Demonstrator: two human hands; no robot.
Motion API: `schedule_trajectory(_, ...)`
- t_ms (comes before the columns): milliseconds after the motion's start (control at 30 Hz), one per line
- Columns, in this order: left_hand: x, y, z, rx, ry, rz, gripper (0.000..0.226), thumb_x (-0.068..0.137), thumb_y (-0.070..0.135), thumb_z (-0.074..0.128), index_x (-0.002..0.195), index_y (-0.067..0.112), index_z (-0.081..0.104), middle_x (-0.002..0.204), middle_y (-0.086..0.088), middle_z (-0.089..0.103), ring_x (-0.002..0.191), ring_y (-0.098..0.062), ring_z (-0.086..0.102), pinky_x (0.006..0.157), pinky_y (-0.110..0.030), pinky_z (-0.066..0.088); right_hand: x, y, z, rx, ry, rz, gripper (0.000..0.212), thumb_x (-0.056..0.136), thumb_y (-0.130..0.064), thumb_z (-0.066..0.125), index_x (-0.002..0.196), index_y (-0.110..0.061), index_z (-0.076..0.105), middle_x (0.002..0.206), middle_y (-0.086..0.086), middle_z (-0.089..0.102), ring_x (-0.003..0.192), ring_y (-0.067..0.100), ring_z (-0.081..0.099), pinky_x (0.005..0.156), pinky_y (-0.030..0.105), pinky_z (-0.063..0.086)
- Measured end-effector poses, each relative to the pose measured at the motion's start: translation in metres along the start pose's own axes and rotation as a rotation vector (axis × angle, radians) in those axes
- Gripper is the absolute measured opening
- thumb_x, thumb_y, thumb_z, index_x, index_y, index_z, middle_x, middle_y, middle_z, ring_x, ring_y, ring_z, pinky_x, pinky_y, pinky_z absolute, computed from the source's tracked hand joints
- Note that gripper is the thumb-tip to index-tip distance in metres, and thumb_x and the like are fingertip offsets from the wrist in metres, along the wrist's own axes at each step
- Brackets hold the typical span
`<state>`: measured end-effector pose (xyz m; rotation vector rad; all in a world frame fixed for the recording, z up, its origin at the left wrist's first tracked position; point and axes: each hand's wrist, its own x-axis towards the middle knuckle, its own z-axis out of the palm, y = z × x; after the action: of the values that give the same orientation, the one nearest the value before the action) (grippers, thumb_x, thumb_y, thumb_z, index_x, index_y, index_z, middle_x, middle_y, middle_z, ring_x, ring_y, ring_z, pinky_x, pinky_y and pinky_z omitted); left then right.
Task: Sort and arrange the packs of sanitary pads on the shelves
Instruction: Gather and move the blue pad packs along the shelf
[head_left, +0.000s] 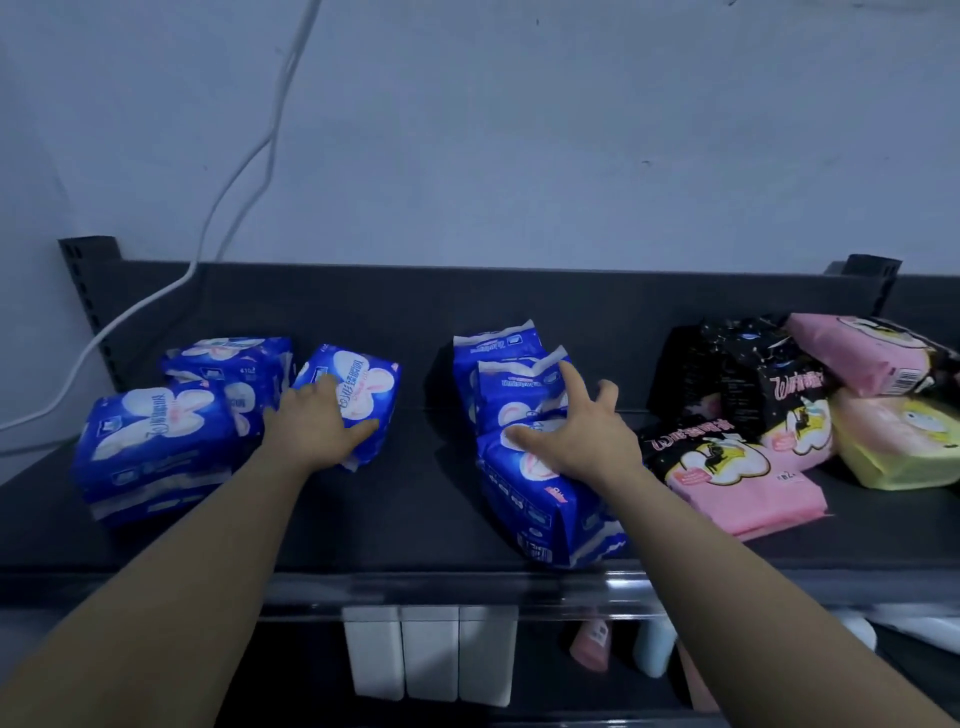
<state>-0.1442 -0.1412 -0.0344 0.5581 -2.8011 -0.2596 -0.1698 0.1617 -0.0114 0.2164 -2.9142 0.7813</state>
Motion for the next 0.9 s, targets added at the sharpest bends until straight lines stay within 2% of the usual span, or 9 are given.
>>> schedule_trajectory(67, 0.003, -0.001, 0.0, -0.1, -0.07, -0.081, 0.093, 0.075, 0.07, 0.063, 0.145, 0.016, 0.033, 0.149, -0.014, 0.025, 0.134, -0.036, 0.027, 0.106, -0.051, 0.035, -0.002, 0.002, -0.005, -0.02, -0.008, 0.012, 0.105, 0.066, -0.074, 0.063, 0.148, -0.042, 0.007, 0.147, 0.007, 0.021, 0.119, 0.032, 0.053, 0.088, 0.039, 0.043)
schedule_trajectory(167, 0.01, 0.003, 0.005, -0.016, -0.075, -0.132, 0.1, 0.061, 0.076, 0.07, 0.14, 0.025, 0.036, 0.154, -0.016, 0.005, 0.142, -0.039, 0.01, 0.111, -0.055, 0.023, -0.004, 0.007, -0.01, -0.024, -0.054, 0.062, 0.108, 0.065, -0.078, 0.062, 0.149, -0.038, 0.007, 0.141, 0.008, 0.033, 0.118, 0.032, 0.054, 0.089, 0.04, 0.042)
schedule_trajectory(333, 0.007, 0.014, 0.003, -0.078, -0.098, -0.114, 0.086, 0.066, 0.052, 0.077, 0.134, 0.023, 0.034, 0.138, -0.017, 0.027, 0.123, -0.042, 0.039, 0.097, -0.048, 0.042, -0.004, 0.011, -0.003, -0.038, -0.044, 0.078, 0.107, 0.063, -0.083, 0.057, 0.145, -0.032, 0.013, 0.135, 0.005, 0.052, 0.118, 0.028, 0.054, 0.088, 0.04, 0.041)
schedule_trajectory(433, -0.014, 0.031, 0.0, -0.067, -0.104, -0.068, 0.081, 0.061, 0.053, 0.077, 0.124, 0.026, 0.034, 0.131, -0.012, 0.031, 0.12, -0.037, 0.039, 0.092, -0.045, 0.044, -0.004, 0.01, -0.004, -0.018, -0.03, 0.089, 0.106, 0.063, -0.082, 0.059, 0.143, -0.028, 0.015, 0.133, 0.004, 0.054, 0.117, 0.028, 0.055, 0.087, 0.041, 0.042)
schedule_trajectory(567, -0.044, 0.054, -0.008, -0.066, -0.212, -0.041, 0.106, 0.058, 0.056, 0.077, 0.141, 0.028, 0.017, 0.136, -0.012, 0.025, 0.126, -0.036, 0.034, 0.091, -0.042, 0.04, -0.006, 0.009, -0.006, -0.001, -0.038, 0.108, 0.106, 0.062, -0.081, 0.06, 0.141, -0.025, 0.017, 0.132, 0.006, 0.055, 0.115, 0.029, 0.057, 0.089, 0.042, 0.044)
schedule_trajectory(667, -0.061, 0.062, -0.024, -0.098, -0.343, -0.07, 0.132, 0.051, 0.071, 0.078, 0.152, 0.032, 0.002, 0.15, -0.013, 0.014, 0.138, -0.036, 0.024, 0.104, -0.044, 0.034, -0.009, 0.012, -0.017, -0.003, -0.078, 0.135, 0.104, 0.064, -0.079, 0.062, 0.139, -0.018, 0.023, 0.133, 0.006, 0.055, 0.116, 0.029, 0.056, 0.085, 0.04, 0.042)
schedule_trajectory(767, -0.062, 0.06, -0.031, -0.335, -0.383, -0.163, 0.126, 0.049, 0.089, 0.063, 0.149, 0.027, 0.021, 0.153, -0.011, 0.013, 0.141, -0.036, 0.025, 0.11, -0.048, 0.031, -0.014, 0.024, -0.032, 0.074, -0.177, 0.225, 0.099, 0.066, -0.073, 0.068, 0.134, -0.008, 0.039, 0.128, 0.009, 0.057, 0.107, 0.028, 0.059, 0.088, 0.038, 0.046)
schedule_trajectory(833, -0.062, 0.056, -0.025, -0.597, -0.329, -0.204, 0.107, 0.054, 0.08, 0.072, 0.137, 0.024, 0.032, 0.145, -0.009, 0.031, 0.126, -0.032, 0.045, 0.104, -0.045, 0.041, -0.02, 0.033, -0.033, 0.275, -0.256, 0.275, 0.087, 0.066, -0.065, 0.075, 0.126, -0.006, 0.052, 0.112, 0.006, 0.063, 0.091, 0.023, 0.063, 0.083, 0.035, 0.051)
schedule_trajectory(900, -0.069, 0.056, -0.015, -0.834, -0.308, -0.223, 0.105, 0.057, 0.058, 0.086, 0.137, 0.027, 0.026, 0.133, 0.001, 0.044, 0.111, -0.026, 0.057, 0.096, -0.045, 0.05, -0.024, 0.04, -0.028, 0.44, -0.271, 0.278, 0.073, 0.065, -0.057, 0.08, 0.117, -0.009, 0.06, 0.097, 0.001, 0.068, 0.078, 0.017, 0.068, 0.066, 0.028, 0.052)
